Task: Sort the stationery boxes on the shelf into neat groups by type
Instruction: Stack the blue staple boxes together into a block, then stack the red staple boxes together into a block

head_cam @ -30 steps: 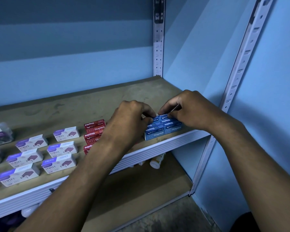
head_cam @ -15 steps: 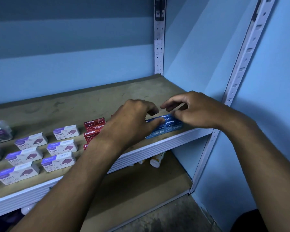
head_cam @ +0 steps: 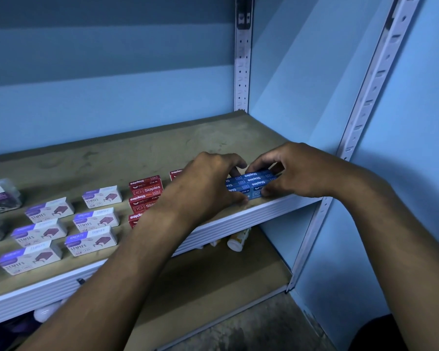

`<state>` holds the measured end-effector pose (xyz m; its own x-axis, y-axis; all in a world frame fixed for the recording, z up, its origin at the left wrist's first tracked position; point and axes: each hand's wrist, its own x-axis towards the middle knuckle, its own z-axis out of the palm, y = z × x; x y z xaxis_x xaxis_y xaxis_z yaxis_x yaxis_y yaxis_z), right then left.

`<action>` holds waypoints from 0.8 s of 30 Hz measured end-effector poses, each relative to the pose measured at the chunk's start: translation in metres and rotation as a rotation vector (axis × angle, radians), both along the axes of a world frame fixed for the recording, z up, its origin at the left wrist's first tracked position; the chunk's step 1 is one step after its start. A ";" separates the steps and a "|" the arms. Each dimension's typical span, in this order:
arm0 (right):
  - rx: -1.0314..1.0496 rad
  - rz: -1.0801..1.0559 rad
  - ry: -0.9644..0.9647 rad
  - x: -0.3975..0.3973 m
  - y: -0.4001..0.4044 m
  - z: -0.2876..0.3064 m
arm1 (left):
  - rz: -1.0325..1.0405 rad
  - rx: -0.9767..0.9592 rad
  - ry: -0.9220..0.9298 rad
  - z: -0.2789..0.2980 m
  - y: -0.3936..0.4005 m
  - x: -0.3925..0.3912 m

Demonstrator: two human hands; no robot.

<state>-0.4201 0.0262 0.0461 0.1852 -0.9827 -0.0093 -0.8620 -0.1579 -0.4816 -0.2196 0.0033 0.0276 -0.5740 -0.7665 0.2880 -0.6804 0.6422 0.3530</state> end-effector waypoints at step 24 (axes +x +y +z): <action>-0.192 0.106 -0.134 0.060 -0.008 0.012 | 0.148 -0.189 -0.049 0.022 0.007 0.094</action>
<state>-0.3600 0.0183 0.0577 0.2738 -0.9391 0.2075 -0.7663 -0.3434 -0.5430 -0.1261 0.0100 0.0494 -0.4759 -0.7787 0.4089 -0.7855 0.5855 0.2007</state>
